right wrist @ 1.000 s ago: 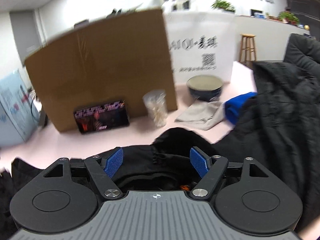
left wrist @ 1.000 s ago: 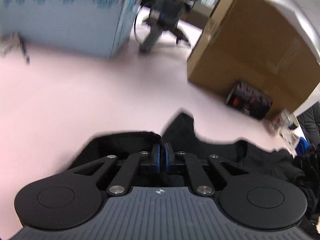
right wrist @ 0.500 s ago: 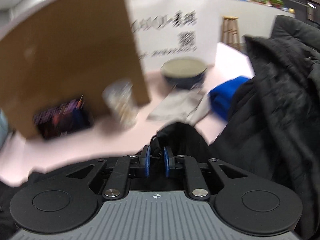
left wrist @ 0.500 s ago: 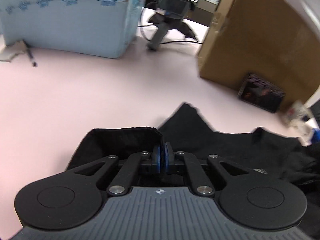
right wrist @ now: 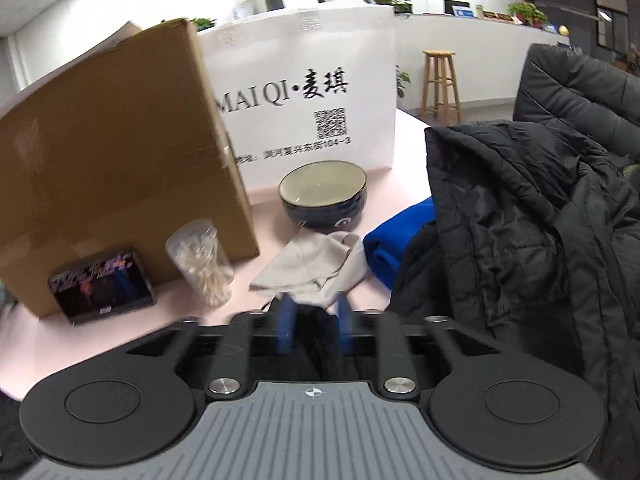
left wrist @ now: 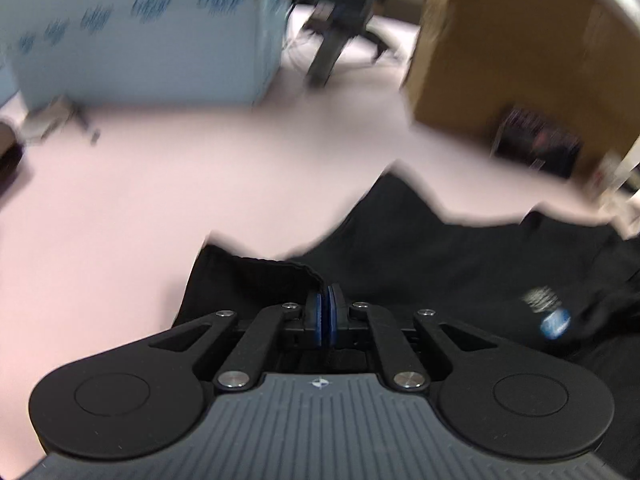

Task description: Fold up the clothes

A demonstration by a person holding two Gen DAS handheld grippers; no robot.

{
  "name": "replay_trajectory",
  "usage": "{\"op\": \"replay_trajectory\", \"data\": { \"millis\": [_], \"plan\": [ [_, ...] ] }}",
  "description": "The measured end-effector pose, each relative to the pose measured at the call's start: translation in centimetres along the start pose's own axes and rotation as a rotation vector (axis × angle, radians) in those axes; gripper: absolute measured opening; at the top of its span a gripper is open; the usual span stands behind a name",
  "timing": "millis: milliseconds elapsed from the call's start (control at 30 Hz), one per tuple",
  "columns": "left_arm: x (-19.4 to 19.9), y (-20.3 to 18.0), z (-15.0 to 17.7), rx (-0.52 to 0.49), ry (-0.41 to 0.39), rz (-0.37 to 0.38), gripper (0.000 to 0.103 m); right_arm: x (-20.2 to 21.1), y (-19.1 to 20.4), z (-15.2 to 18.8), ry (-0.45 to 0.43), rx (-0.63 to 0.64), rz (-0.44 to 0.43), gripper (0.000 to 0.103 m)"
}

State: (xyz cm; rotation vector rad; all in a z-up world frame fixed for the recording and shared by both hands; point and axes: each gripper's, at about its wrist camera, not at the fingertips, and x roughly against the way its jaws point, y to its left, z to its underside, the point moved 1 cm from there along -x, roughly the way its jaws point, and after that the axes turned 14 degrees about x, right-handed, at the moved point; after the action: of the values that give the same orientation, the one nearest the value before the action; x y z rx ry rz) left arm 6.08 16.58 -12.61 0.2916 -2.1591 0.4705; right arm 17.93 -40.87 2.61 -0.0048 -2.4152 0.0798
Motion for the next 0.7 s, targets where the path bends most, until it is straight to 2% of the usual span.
{"op": "replay_trajectory", "data": {
  "millis": [33,100,133,167,233,333,433,500,567,700],
  "plan": [
    [0.1,0.0,0.1,-0.004,0.003,0.0,0.009,0.1,0.7,0.2,0.009,0.038,-0.009,0.045],
    [1.3,0.2,-0.2,-0.017,-0.017,0.007,0.028,0.0,1.7,0.4,0.024,0.097,-0.02,0.054],
    [1.7,0.3,-0.4,-0.013,-0.024,0.008,0.046,-0.1,2.2,0.4,0.028,0.116,-0.024,0.058],
    [2.8,0.6,-0.9,0.002,-0.053,0.017,0.059,-0.1,2.5,0.3,0.027,0.13,-0.03,0.061],
    [4.7,1.1,-2.0,0.02,-0.111,0.033,0.064,-0.2,2.9,0.1,0.023,0.152,-0.043,0.061],
    [6.8,0.6,-4.2,-0.034,-0.253,0.033,0.073,-0.7,3.1,0.1,0.036,0.179,-0.05,0.061],
    [5.4,-0.7,-5.3,-0.084,-0.263,0.078,0.073,-1.5,3.2,0.4,0.065,0.215,-0.05,0.061],
    [2.9,-2.0,-5.8,-0.128,-0.238,0.127,0.073,-2.1,3.1,0.6,0.087,0.24,-0.051,0.064],
    [-0.8,-3.8,-5.9,-0.203,-0.16,0.151,0.073,-2.8,2.9,0.7,0.113,0.262,-0.061,0.064],
    [-5.3,-5.7,-5.8,-0.299,-0.026,0.133,0.066,-3.9,2.6,0.3,0.117,0.325,-0.033,0.067]
  ]
}}
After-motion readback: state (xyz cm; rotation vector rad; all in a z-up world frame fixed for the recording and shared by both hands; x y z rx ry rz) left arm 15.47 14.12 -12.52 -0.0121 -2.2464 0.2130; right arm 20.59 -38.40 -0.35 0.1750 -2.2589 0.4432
